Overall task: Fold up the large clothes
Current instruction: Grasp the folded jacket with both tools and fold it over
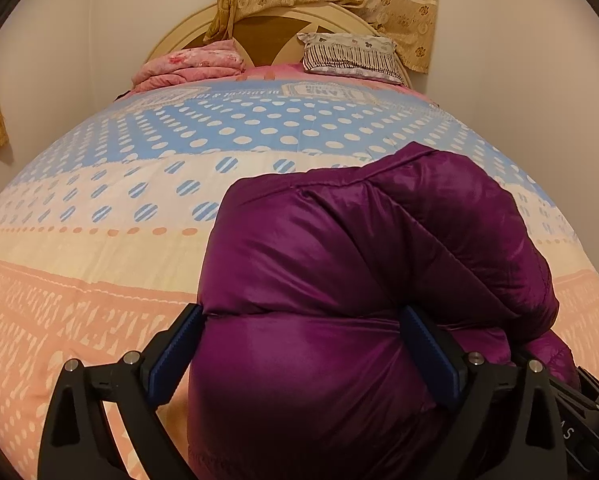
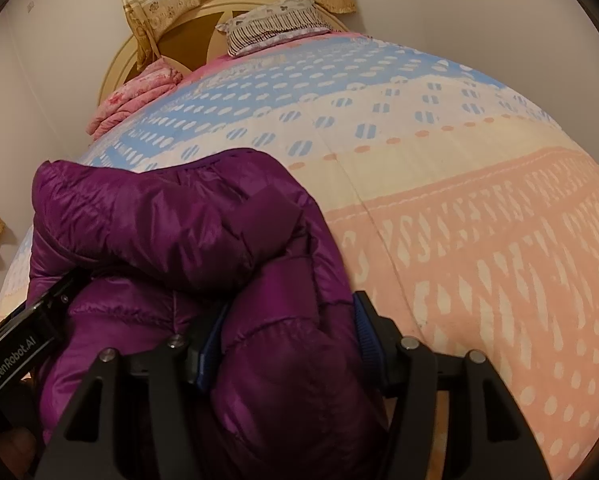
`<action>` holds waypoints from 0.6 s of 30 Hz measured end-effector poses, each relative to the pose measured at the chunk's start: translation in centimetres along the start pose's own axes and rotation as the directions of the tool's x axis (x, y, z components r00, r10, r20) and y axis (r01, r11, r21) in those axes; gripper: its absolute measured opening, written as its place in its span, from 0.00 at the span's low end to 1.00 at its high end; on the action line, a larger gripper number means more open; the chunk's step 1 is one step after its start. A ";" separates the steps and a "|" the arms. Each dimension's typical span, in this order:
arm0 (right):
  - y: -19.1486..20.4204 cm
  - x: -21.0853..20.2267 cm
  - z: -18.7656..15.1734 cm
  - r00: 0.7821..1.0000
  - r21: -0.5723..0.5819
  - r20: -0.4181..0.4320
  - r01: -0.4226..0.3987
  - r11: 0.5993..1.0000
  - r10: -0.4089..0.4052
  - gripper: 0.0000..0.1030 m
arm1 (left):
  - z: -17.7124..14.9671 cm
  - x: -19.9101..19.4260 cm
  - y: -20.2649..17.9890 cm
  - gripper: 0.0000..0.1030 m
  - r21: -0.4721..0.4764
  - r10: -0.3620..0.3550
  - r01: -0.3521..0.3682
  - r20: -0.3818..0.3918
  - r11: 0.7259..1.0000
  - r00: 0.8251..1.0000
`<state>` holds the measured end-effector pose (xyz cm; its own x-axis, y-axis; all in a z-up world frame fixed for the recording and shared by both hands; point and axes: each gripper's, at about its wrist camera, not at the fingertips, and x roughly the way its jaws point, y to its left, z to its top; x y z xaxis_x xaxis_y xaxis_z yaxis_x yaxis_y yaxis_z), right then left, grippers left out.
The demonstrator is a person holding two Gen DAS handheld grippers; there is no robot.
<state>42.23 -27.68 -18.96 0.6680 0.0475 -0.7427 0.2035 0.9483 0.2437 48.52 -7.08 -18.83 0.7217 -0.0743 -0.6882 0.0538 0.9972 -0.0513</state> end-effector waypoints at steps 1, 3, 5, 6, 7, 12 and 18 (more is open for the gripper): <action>0.0 0.0 0.0 1.000 -0.002 0.001 0.003 1.000 -0.003 0.59 | 0.0 0.0 0.0 0.95 0.001 0.000 0.000 -0.001 1.000 1.000; 0.1 0.0 0.0 1.000 -0.005 0.000 0.009 1.000 -0.009 0.59 | -0.1 0.1 0.1 0.96 0.000 -0.002 0.002 -0.005 1.000 1.000; 0.3 0.1 0.0 1.000 -0.010 -0.002 0.018 1.000 -0.018 0.59 | -0.1 0.2 0.1 0.96 -0.002 -0.003 0.003 -0.013 1.000 1.000; 0.3 0.2 0.0 1.000 -0.012 -0.003 0.022 1.000 -0.022 0.59 | 0.0 0.3 0.1 0.96 -0.001 -0.002 0.002 -0.017 1.000 1.000; 0.4 0.2 0.0 1.000 -0.014 -0.005 0.024 1.000 -0.024 0.59 | -0.1 0.4 0.1 0.96 -0.001 -0.001 0.001 -0.019 1.000 1.000; 0.4 0.4 0.1 1.000 -0.019 -0.011 0.028 0.999 -0.028 0.60 | -0.1 0.5 0.3 0.96 -0.009 -0.012 0.011 -0.025 1.000 1.000; 0.5 0.4 0.1 0.999 -0.025 -0.014 0.035 0.999 -0.036 0.61 | -0.1 0.6 0.3 0.96 -0.010 -0.013 0.013 -0.029 1.000 0.999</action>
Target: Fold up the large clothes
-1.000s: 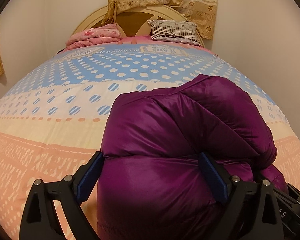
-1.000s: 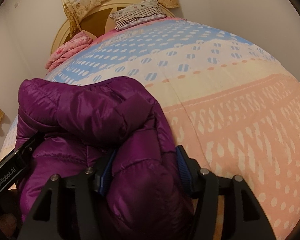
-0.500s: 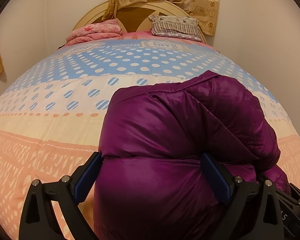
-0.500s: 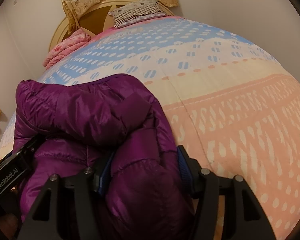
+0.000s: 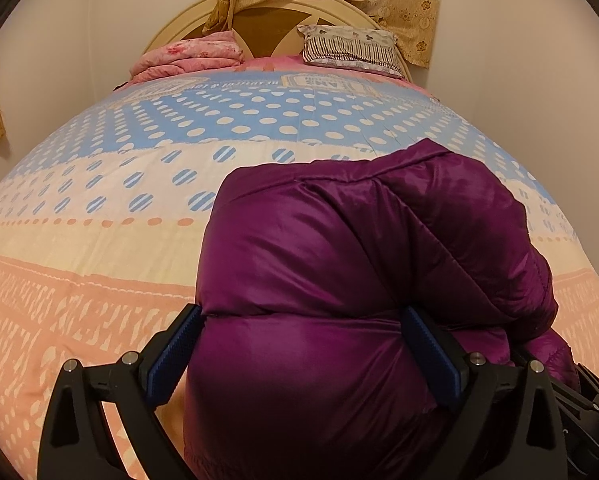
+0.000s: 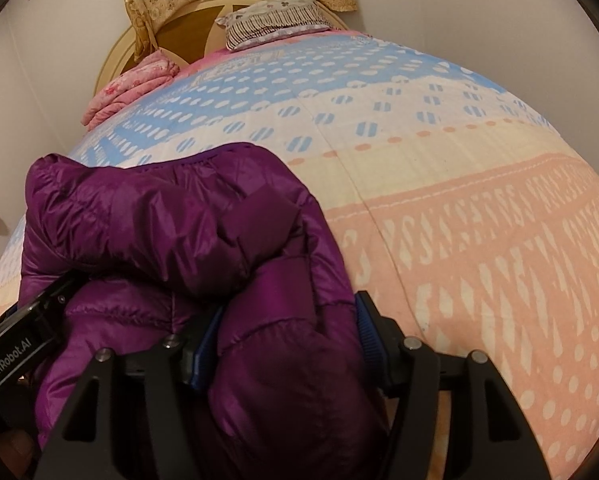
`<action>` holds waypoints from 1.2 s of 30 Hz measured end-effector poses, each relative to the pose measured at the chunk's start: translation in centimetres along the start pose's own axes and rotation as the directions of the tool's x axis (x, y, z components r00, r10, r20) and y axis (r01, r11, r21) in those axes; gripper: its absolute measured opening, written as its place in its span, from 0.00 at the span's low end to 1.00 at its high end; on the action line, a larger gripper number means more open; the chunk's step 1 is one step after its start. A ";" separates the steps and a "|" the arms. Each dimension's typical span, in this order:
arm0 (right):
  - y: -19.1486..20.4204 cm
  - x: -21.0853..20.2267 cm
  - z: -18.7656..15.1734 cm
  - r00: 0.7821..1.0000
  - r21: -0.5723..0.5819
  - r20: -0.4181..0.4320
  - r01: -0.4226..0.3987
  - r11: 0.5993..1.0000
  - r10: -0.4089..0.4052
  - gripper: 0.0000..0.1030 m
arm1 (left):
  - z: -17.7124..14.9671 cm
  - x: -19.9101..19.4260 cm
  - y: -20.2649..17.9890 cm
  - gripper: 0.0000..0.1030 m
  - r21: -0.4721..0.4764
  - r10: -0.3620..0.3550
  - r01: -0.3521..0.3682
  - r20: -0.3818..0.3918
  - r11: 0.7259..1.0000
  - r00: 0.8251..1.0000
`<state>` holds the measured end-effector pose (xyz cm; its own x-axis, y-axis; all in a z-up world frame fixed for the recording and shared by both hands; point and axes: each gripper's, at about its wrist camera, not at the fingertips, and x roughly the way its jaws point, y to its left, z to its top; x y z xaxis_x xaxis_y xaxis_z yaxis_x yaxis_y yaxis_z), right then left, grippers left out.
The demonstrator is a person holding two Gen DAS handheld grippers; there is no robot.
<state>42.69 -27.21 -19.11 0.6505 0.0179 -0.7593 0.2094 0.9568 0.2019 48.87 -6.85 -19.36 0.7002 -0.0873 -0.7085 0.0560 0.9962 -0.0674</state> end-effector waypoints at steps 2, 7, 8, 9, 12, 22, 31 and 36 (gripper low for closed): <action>0.0 0.1 0.1 1.000 -0.004 -0.001 0.002 1.000 -0.002 0.61 | 0.0 0.0 -0.1 0.96 0.001 0.001 -0.001 -0.004 1.000 1.000; 0.0 0.1 0.1 1.000 -0.004 -0.002 0.002 1.000 -0.002 0.61 | 0.0 0.2 -0.1 0.96 0.002 0.000 0.000 -0.011 1.000 1.000; 0.1 0.1 0.1 1.000 -0.005 -0.001 0.003 1.000 -0.003 0.61 | 0.0 0.2 -0.1 0.96 0.002 0.001 -0.001 -0.011 1.000 1.000; 0.0 0.2 0.1 1.000 -0.005 -0.001 0.003 1.000 -0.003 0.61 | 0.0 0.2 -0.1 0.96 0.002 0.001 -0.001 -0.011 1.000 1.000; 0.0 0.2 0.1 1.000 -0.005 -0.003 0.003 1.000 -0.003 0.61 | 0.0 0.2 -0.1 0.96 0.005 0.003 -0.003 -0.012 1.000 1.000; 0.1 0.3 0.2 1.000 -0.011 -0.010 0.011 1.000 -0.011 0.62 | 0.0 0.8 0.0 0.97 0.009 -0.001 0.001 -0.032 1.000 0.999; 0.3 -2.2 1.2 1.000 -0.014 -0.001 0.006 1.000 -0.006 0.64 | 0.9 -1.7 1.7 0.97 -0.048 -0.039 0.038 -0.021 0.998 0.999; 2.7 -6.2 4.4 0.990 -0.045 0.132 -0.040 0.998 0.046 0.67 | 3.8 -4.4 4.0 0.97 -0.089 -0.030 0.037 0.078 0.995 0.996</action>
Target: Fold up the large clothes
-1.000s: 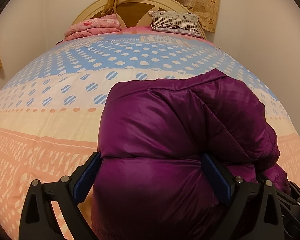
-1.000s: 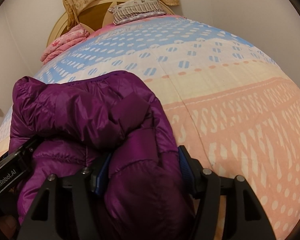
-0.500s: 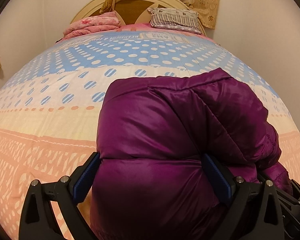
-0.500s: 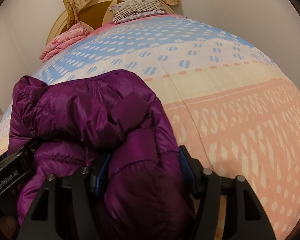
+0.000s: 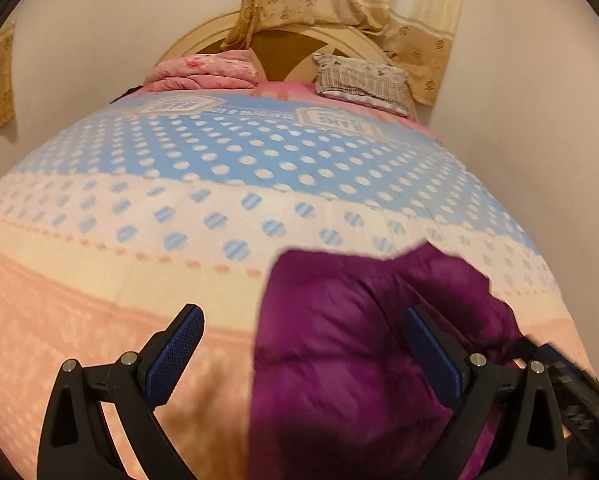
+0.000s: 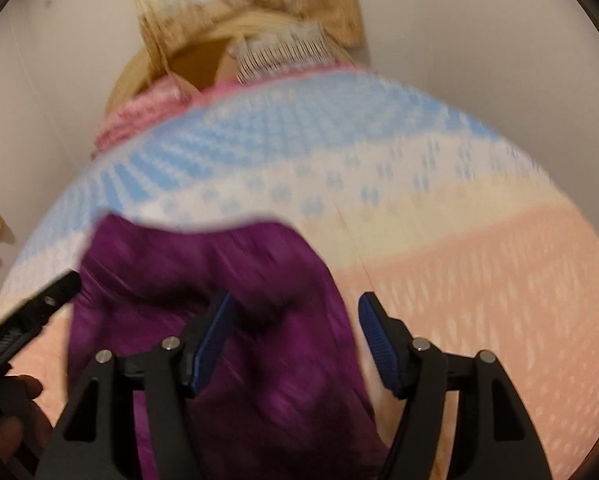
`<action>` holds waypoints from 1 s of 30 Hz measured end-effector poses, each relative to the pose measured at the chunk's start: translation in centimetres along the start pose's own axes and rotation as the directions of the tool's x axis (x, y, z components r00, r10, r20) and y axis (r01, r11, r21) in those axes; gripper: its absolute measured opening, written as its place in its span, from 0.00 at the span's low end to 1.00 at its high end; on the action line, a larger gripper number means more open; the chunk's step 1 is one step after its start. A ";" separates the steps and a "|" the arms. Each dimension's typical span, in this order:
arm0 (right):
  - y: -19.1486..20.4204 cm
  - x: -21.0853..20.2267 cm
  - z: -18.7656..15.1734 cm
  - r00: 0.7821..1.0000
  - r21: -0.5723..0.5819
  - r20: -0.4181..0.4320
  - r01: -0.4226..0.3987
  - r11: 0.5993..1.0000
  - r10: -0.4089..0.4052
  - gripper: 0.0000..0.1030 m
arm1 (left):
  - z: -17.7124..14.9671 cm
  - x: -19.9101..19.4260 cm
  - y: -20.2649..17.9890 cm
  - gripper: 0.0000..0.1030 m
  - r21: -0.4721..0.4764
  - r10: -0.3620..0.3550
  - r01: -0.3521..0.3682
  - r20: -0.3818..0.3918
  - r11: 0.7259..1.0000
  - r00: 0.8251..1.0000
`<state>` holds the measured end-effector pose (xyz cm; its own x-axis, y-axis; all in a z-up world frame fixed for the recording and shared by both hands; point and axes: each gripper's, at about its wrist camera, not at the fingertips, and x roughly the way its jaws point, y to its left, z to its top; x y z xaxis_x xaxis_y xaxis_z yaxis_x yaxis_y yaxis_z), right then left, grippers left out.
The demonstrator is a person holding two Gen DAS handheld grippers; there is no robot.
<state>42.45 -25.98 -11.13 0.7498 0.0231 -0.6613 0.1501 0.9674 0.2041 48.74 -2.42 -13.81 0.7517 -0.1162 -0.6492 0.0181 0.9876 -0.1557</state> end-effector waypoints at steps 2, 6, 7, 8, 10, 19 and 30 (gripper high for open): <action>1.0 1.0 1.0 1.000 -0.028 -0.008 -0.005 1.000 0.005 0.62 | 0.6 0.9 -0.2 0.97 0.011 0.002 -0.002 -0.015 1.000 1.000; 0.6 5.5 0.8 0.996 -0.036 -0.091 0.004 0.999 -0.007 0.40 | -0.6 3.7 -0.9 0.97 0.032 -0.008 0.010 -0.072 0.999 0.997; 0.1 6.4 0.4 0.994 -0.030 -0.107 0.011 0.999 -0.014 0.40 | -0.9 4.1 -1.1 0.97 0.040 -0.017 0.020 -0.082 0.999 0.997; -0.4 6.8 0.1 0.993 -0.024 -0.113 0.015 1.000 -0.017 0.40 | -1.2 4.1 -1.1 0.97 0.043 -0.018 0.022 -0.083 0.999 0.996; -0.9 7.2 -0.4 0.993 -0.019 -0.119 0.001 1.000 -0.003 0.40 | -1.5 4.2 -1.2 0.97 0.038 -0.022 0.025 -0.071 0.999 0.997; -0.9 8.2 -1.1 0.992 -0.011 -0.128 -0.011 1.000 0.009 0.40 | -2.3 5.2 -1.9 0.98 0.042 -0.021 0.024 -0.071 0.999 0.997; -0.7 9.0 -1.2 0.988 -0.026 -0.156 0.013 1.000 -0.017 0.40 | -2.7 6.5 -2.3 0.99 0.061 -0.004 0.012 -0.121 0.998 0.993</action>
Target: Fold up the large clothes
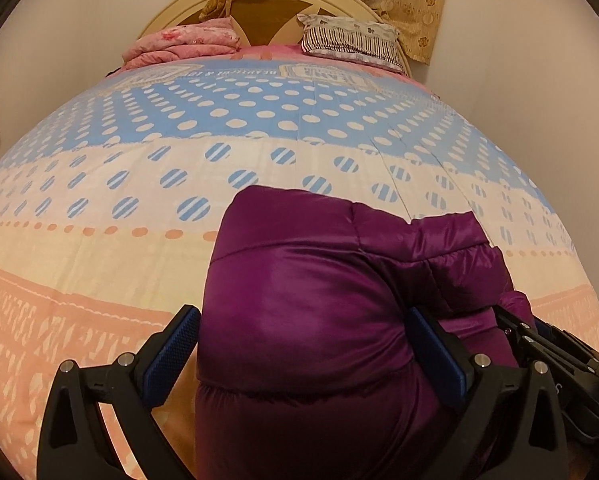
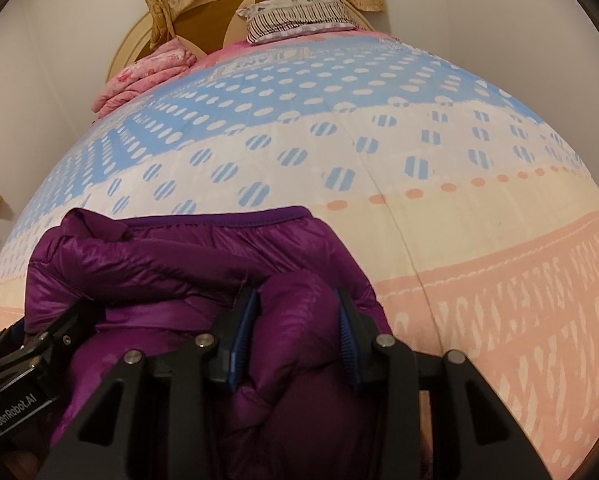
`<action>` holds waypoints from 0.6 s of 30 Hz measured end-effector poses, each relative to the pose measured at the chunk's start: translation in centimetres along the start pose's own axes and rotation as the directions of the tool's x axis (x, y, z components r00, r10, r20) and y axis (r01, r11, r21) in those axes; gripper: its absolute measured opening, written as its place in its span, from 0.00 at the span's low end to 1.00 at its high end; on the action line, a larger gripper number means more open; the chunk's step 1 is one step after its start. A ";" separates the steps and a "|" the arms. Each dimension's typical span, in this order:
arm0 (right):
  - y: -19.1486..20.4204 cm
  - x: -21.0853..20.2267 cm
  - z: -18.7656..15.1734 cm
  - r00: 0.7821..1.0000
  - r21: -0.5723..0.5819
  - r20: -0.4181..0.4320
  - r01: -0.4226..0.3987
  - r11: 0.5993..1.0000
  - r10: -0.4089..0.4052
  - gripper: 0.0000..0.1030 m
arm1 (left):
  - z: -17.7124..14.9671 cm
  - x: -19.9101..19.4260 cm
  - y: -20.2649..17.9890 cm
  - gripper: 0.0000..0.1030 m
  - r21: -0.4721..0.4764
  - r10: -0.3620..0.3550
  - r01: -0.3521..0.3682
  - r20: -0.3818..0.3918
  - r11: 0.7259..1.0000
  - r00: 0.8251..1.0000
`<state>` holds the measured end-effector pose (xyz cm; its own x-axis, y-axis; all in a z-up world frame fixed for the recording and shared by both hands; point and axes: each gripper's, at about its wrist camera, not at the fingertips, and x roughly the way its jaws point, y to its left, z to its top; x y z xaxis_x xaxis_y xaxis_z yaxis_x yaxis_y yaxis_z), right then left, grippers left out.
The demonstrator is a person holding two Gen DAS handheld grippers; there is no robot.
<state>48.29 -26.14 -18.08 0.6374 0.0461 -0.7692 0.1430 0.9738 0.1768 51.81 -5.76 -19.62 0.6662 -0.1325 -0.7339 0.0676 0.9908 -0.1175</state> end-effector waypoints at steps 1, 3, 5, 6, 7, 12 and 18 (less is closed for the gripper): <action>0.0 0.0 0.0 1.000 -0.001 -0.002 0.002 1.000 -0.002 0.40 | 0.0 0.0 0.0 0.99 0.002 0.002 -0.002 -0.003 1.000 1.000; 0.0 0.1 0.0 1.000 -0.004 -0.004 0.007 1.000 -0.007 0.40 | 0.0 0.2 -0.1 0.99 0.005 0.003 -0.003 -0.009 1.000 1.000; -0.1 0.3 0.0 1.000 -0.004 -0.007 0.009 1.000 -0.009 0.40 | 0.0 0.4 -0.1 0.99 0.003 -0.001 0.001 -0.018 1.000 1.000; -0.1 0.3 0.0 1.000 -0.005 -0.009 0.010 1.000 -0.010 0.40 | 0.0 0.5 0.0 0.99 -0.002 -0.008 0.008 -0.023 1.000 1.000; -0.1 0.4 0.0 1.000 -0.006 -0.010 0.012 1.000 -0.012 0.40 | 0.0 0.6 0.0 0.99 -0.004 -0.011 0.011 -0.026 1.000 1.000; -0.1 0.4 0.1 1.000 -0.005 -0.019 -0.002 1.000 0.002 0.41 | 0.3 0.8 0.1 0.99 -0.004 -0.043 0.043 -0.068 0.999 0.997; -3.4 -4.8 -0.9 0.987 0.046 0.014 -0.158 0.986 0.158 0.79 | -1.6 -5.1 3.9 0.99 -0.059 -0.178 0.174 -0.055 0.983 0.983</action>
<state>44.05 -29.45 -15.53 0.6624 0.1960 -0.7230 0.0751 0.9429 0.3245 47.48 -1.25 -17.42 0.6021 -0.3078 -0.7367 0.1389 0.9490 -0.2830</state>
